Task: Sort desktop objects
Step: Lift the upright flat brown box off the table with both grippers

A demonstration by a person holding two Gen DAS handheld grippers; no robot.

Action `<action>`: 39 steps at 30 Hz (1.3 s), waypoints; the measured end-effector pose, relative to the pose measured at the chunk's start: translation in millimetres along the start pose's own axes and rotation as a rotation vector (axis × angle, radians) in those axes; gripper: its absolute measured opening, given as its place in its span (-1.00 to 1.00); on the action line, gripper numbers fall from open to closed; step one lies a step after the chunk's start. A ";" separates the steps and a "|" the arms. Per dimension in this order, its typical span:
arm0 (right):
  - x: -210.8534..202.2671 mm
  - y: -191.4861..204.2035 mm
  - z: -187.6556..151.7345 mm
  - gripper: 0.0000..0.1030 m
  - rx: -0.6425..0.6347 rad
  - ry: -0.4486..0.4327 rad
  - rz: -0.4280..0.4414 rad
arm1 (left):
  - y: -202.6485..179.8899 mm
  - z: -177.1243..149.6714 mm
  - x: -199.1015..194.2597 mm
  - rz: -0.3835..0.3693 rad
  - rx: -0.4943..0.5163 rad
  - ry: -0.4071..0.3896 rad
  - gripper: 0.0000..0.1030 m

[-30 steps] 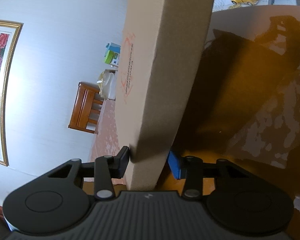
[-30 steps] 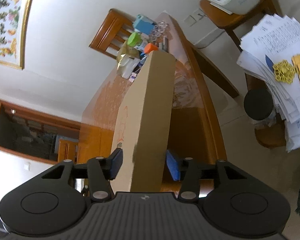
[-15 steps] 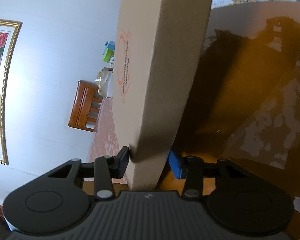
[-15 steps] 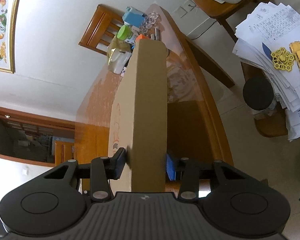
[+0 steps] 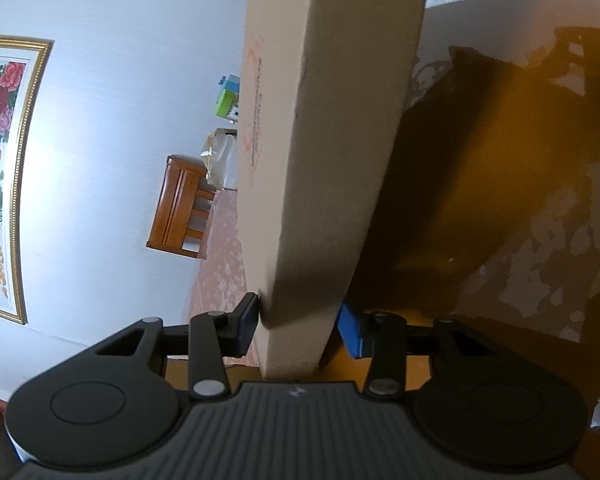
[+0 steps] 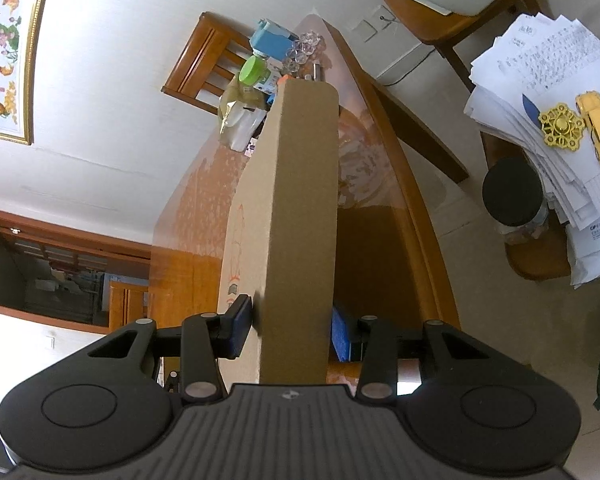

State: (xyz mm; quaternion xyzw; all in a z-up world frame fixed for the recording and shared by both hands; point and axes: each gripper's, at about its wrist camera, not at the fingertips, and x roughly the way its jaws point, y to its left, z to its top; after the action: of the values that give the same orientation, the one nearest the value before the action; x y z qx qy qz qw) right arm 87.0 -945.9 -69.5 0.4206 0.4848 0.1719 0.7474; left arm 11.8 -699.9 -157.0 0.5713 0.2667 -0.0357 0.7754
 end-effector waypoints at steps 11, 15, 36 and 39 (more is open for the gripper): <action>-13.0 2.3 -3.2 -0.10 -0.016 -0.031 0.004 | 4.1 1.1 -4.3 0.019 -0.024 -0.019 -0.18; -17.3 4.4 -5.1 -0.10 -0.023 -0.041 0.011 | 6.1 0.2 -5.8 0.031 -0.028 -0.025 -0.18; -34.8 19.3 -13.4 -0.10 -0.064 -0.074 0.025 | 11.2 -0.9 -4.3 0.058 -0.026 -0.052 -0.18; -40.6 21.7 -15.2 -0.10 -0.072 -0.084 0.029 | 13.8 -0.1 -4.6 0.061 -0.031 -0.057 -0.18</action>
State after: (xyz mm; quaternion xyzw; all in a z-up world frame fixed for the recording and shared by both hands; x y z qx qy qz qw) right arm 58.0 -953.2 -31.3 0.4071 0.4403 0.1824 0.7792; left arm 12.8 -696.2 -143.0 0.5657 0.2273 -0.0242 0.7923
